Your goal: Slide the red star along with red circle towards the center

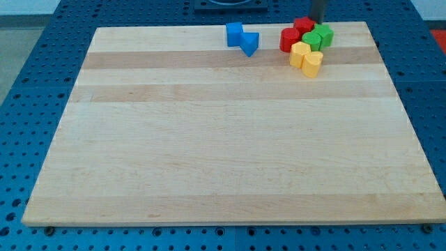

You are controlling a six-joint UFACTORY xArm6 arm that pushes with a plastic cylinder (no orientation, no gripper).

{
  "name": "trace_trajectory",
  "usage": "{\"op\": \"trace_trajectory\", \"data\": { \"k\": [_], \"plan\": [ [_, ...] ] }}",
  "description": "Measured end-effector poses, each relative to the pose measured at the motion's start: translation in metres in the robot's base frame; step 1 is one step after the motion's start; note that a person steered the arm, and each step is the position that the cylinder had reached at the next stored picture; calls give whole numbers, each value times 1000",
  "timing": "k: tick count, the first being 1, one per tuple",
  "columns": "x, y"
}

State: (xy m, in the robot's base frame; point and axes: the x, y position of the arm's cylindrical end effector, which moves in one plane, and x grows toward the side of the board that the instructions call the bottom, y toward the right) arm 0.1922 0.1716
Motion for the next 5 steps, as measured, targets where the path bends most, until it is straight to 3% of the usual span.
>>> {"op": "trace_trajectory", "data": {
  "k": [3,5],
  "plan": [
    [85,-64],
    [55,-40]
  ]
}}
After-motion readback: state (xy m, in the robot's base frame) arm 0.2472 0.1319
